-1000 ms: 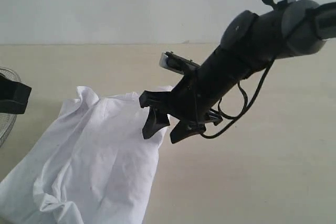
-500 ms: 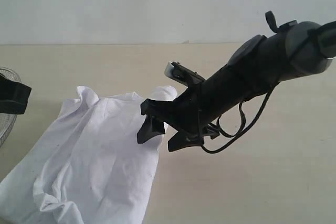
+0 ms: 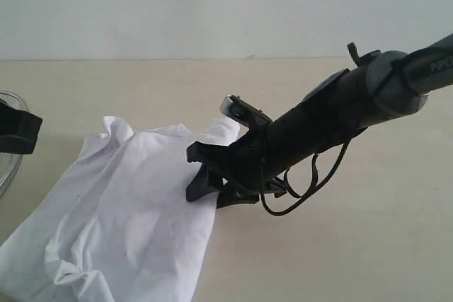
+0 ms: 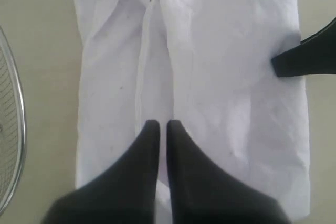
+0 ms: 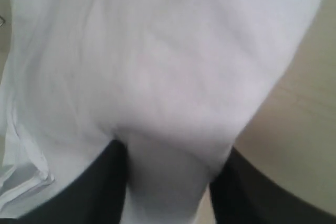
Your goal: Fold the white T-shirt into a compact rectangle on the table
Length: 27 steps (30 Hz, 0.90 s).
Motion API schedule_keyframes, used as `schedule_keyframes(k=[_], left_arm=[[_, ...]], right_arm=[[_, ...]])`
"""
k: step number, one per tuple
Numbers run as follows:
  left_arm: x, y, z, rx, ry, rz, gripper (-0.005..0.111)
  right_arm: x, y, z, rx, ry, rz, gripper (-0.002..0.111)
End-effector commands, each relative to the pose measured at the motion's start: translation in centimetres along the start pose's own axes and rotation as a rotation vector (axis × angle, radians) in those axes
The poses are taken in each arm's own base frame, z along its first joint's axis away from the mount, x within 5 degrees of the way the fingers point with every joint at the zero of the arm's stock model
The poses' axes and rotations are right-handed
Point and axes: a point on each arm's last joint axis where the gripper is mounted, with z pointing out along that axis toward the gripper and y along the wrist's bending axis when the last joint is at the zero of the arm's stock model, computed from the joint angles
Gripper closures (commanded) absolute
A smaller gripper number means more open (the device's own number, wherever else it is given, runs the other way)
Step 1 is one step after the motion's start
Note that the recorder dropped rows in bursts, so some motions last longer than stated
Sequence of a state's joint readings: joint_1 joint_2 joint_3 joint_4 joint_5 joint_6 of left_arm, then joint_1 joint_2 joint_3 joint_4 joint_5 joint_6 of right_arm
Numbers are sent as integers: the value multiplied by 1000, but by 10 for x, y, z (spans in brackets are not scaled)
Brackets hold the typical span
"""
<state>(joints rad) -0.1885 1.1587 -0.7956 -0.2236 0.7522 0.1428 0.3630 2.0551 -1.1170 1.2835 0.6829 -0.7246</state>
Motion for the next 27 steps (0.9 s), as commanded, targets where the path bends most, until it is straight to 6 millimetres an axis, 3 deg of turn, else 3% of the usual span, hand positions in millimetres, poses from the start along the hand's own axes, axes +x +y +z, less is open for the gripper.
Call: schedule_keyframes(k=[1, 2, 7, 13, 15, 18, 20, 22, 24, 27], left_arm=[[-2, -2, -3, 7, -10, 7, 102], [-2, -2, -3, 7, -10, 7, 102], [-1, -5, -3, 34, -5, -12, 102], [-7, -23, 0, 249, -47, -44, 102], [-9, -30, 10, 336, -36, -56, 102], [-9, -42, 33, 457, -25, -96, 102], [-15, -41, 68, 463, -23, -175, 102], [-17, -40, 83, 475, -14, -201, 102], [-19, -39, 97, 478, 5, -227, 102], [-21, -38, 119, 490, 24, -247, 96]], right_arm=[[-4, -3, 0, 26, -40, -7, 97], [-5, -3, 0, 30, -47, -24, 108], [-6, -10, -8, 3, -12, -61, 108], [-16, -64, -59, 1, 90, -79, 108], [-22, -75, -72, 67, 128, -112, 108], [-34, -76, -87, 80, 141, -160, 108], [-40, -68, -88, 45, 125, -163, 108], [-39, -66, -86, 42, 129, -175, 98], [-40, -66, -85, 51, 123, -184, 79], [-41, -66, -85, 60, 109, -178, 38]])
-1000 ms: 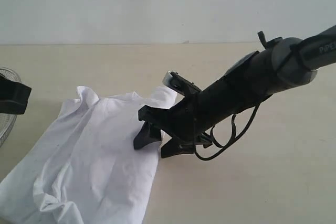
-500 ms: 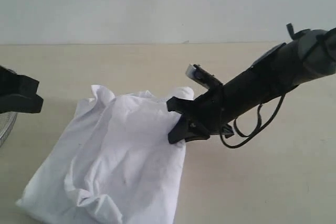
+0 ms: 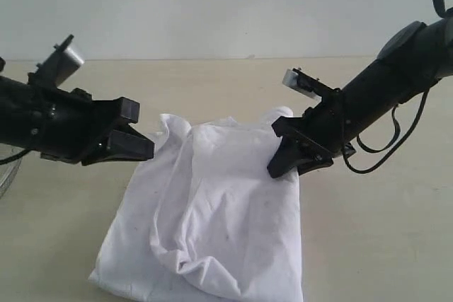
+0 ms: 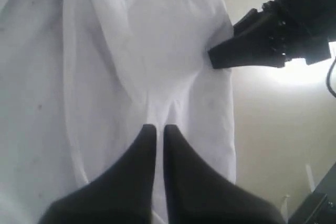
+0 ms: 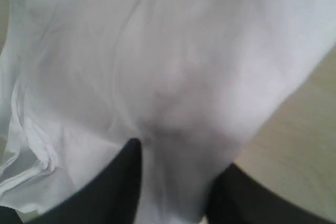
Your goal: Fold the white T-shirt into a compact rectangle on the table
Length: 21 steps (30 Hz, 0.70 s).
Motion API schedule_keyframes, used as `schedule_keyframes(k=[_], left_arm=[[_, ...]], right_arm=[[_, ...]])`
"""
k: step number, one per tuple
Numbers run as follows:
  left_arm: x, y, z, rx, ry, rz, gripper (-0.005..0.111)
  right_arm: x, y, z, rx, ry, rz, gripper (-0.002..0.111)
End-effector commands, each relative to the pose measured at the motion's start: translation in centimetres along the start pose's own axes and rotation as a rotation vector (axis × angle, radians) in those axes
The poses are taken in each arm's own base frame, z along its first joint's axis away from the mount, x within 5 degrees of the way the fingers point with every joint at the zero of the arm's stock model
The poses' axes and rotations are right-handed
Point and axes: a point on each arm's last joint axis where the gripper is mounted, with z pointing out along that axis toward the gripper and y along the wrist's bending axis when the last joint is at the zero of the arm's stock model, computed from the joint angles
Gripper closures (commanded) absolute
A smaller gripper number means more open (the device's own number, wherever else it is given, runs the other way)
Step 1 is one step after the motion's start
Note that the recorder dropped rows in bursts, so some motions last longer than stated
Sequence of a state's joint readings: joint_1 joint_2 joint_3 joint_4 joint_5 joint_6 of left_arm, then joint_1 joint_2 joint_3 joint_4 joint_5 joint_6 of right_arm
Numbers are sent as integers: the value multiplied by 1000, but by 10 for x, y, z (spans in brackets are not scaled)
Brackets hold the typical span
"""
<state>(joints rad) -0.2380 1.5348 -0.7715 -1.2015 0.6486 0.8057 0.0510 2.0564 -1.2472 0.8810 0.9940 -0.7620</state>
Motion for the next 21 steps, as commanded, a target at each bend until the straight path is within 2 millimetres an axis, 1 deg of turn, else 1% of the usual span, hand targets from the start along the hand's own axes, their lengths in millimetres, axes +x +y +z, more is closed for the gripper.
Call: schedule_keyframes(k=[1, 2, 3, 5, 6, 8, 16, 21], left_arm=[[-9, 13, 30, 45, -16, -66, 85], [-9, 15, 35, 62, -10, -73, 80], [-9, 16, 39, 86, -7, -89, 71], [-10, 19, 47, 105, 4, -99, 61], [-10, 22, 52, 110, 18, -109, 57], [-10, 26, 58, 108, 30, -120, 56], [-11, 36, 80, 148, 87, -167, 56], [-9, 34, 98, 146, 122, -154, 56]], right_arm=[[-4, 2, 1, 13, -23, -10, 33], [-4, 1, 1, 20, -29, -4, 37], [-5, 0, 0, 27, -34, 6, 43], [-5, 0, 0, 30, -37, 7, 54], [-5, 0, 0, 30, -37, 7, 59], [-5, 0, 0, 30, -37, 7, 61], [-6, 0, 0, 35, -45, 8, 61], [-7, -1, 0, 42, -53, 8, 61]])
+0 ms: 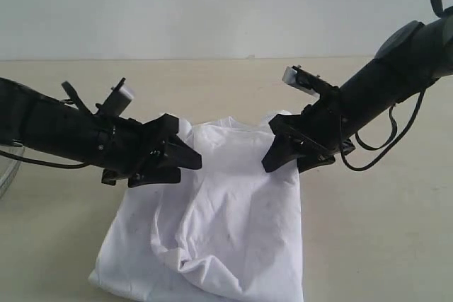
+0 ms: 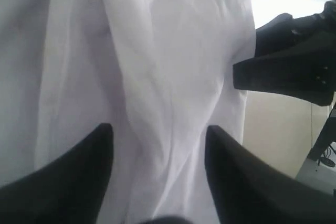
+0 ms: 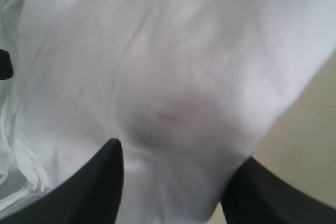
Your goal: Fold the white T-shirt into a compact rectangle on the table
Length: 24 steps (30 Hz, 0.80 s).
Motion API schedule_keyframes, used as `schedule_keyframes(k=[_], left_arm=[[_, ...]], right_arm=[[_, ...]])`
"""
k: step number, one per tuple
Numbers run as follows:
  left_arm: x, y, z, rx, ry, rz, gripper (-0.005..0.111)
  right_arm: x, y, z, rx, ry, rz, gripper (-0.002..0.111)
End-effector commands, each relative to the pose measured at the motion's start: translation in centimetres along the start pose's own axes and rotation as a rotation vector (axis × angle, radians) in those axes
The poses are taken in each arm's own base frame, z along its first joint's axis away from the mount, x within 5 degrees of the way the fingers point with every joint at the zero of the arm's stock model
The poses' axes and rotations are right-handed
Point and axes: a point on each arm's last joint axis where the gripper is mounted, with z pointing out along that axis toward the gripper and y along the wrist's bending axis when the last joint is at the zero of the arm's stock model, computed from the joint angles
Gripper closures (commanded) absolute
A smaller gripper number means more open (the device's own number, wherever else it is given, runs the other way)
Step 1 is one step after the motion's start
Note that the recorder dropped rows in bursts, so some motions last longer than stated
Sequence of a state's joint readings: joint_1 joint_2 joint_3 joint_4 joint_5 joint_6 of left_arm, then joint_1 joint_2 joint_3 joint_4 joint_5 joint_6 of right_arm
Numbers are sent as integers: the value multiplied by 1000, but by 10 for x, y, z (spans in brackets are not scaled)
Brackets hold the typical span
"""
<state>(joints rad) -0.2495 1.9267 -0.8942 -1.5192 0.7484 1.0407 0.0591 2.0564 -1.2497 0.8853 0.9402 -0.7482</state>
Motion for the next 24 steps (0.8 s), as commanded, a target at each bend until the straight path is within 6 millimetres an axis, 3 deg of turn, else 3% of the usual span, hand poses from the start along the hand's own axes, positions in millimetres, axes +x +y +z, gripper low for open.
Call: schedule_keyframes(k=[1, 6, 9, 15, 24], left_arm=[[0, -5, 17, 16, 31, 20, 56], [-4, -7, 28, 21, 38, 33, 57], [-6, -4, 30, 2, 28, 29, 63], [-5, 4, 35, -21, 24, 28, 101], [-6, -5, 28, -14, 30, 58, 102]], right_arm=[[-2, -1, -1, 9, -14, -1, 61], [-2, -1, -1, 9, -14, -1, 61], [-2, -1, -1, 9, -14, -1, 61], [-4, -2, -1, 23, -29, 3, 61], [-4, -5, -3, 30, -34, 33, 61]])
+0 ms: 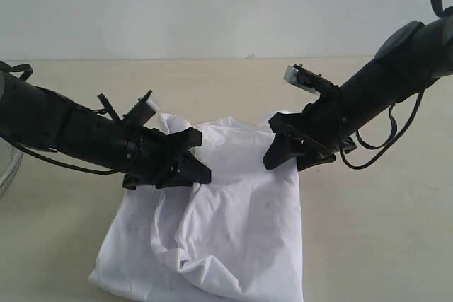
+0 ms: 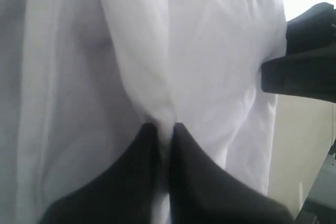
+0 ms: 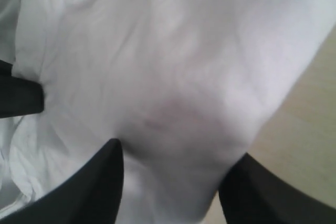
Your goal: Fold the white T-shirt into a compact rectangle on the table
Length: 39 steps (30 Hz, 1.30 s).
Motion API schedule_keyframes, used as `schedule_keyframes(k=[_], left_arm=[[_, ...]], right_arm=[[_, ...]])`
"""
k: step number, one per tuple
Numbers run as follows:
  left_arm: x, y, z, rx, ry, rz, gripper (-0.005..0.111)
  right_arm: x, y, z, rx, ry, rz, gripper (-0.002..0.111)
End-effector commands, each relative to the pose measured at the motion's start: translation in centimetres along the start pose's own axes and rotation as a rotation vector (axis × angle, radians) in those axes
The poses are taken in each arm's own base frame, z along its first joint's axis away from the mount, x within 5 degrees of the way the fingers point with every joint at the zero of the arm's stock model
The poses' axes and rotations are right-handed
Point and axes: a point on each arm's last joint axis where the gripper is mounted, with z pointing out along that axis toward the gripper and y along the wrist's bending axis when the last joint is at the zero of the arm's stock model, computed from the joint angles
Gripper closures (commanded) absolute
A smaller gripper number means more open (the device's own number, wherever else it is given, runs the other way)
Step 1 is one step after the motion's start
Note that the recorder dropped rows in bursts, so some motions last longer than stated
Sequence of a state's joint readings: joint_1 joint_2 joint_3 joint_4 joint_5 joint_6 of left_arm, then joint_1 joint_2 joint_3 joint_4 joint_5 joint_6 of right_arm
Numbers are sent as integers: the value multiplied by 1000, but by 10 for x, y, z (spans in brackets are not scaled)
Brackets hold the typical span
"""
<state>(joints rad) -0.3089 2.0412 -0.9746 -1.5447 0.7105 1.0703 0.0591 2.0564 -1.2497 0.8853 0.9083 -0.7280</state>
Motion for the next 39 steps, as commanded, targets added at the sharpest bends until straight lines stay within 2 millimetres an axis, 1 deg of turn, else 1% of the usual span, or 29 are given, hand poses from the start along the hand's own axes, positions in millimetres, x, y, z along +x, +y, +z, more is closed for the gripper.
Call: schedule_keyframes(k=[1, 7, 11, 20, 24, 34, 39], left_arm=[[-2, -13, -10, 7, -3, 39, 102], [-5, -25, -22, 6, -27, 81, 102], [-6, -32, -29, 3, -39, 95, 102], [-2, -29, -39, -122, 7, 121, 102], [-2, -30, -43, -145, 7, 139, 102], [-1, -35, -60, -246, 15, 179, 102], [0, -34, -62, -276, 30, 196, 102]], right_arm=[[-2, -4, -3, 11, -14, 18, 61], [-1, -11, -9, 2, -9, 40, 61], [1, -14, -10, 27, 8, 36, 61], [1, -16, -10, 49, 9, 48, 61], [1, -16, -10, 49, 9, 50, 61], [2, -17, -10, 60, 12, 47, 61], [2, -17, -10, 61, 13, 48, 61]])
